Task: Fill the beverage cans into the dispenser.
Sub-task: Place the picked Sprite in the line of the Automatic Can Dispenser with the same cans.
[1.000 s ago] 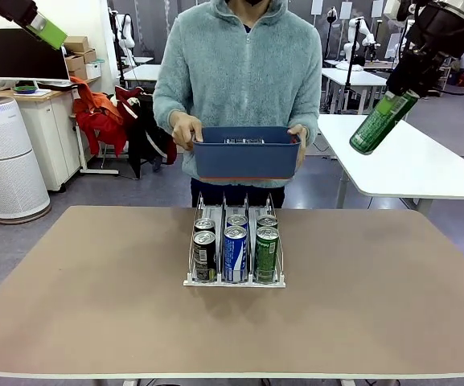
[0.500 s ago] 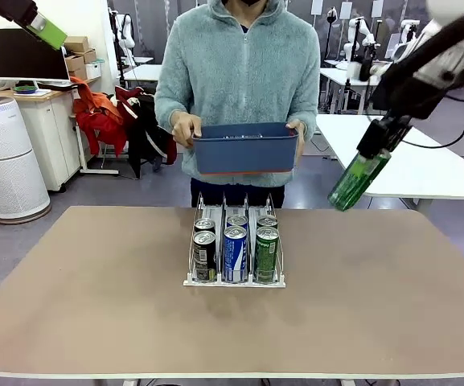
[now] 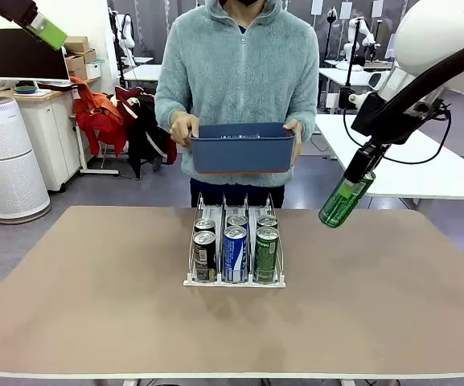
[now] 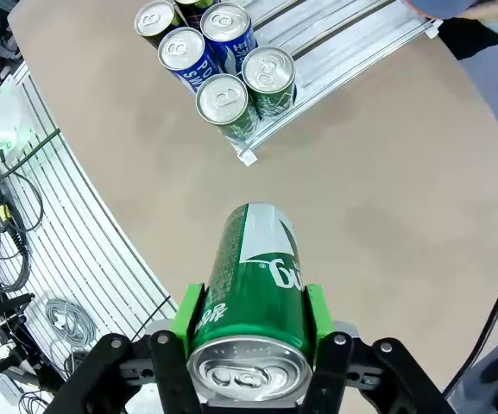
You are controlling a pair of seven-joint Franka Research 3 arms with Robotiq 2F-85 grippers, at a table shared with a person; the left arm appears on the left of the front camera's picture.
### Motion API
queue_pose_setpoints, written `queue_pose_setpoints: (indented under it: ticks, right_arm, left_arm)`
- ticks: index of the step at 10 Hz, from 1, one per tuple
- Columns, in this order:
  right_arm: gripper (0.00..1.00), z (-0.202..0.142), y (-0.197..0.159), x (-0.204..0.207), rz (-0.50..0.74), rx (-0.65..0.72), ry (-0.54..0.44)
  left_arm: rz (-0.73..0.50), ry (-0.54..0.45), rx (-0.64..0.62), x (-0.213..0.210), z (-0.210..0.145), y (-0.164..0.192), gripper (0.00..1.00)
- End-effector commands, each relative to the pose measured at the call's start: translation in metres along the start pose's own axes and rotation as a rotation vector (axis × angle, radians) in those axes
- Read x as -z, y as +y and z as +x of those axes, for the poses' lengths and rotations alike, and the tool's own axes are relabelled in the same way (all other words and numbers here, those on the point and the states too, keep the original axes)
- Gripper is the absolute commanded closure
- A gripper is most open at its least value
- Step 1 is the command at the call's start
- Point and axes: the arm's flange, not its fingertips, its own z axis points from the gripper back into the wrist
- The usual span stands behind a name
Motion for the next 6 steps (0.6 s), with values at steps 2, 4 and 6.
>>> queue_pose_setpoints:
  ticks: [2,4,6]
  right_arm:
    - [0.42,0.0,0.0,0.0,0.0,0.0,0.0]
    - [0.42,0.01,-0.007,0.034,0.079,0.097,-0.043]
    - [0.42,0.017,0.012,0.058,0.02,0.281,-0.021]
  left_arm:
    - [0.003,0.002,0.008,0.001,-0.002,0.001,0.0]
    - [0.003,0.002,0.008,0.001,-0.002,0.001,0.0]
    - [0.003,0.002,0.008,0.001,-0.002,0.001,0.0]
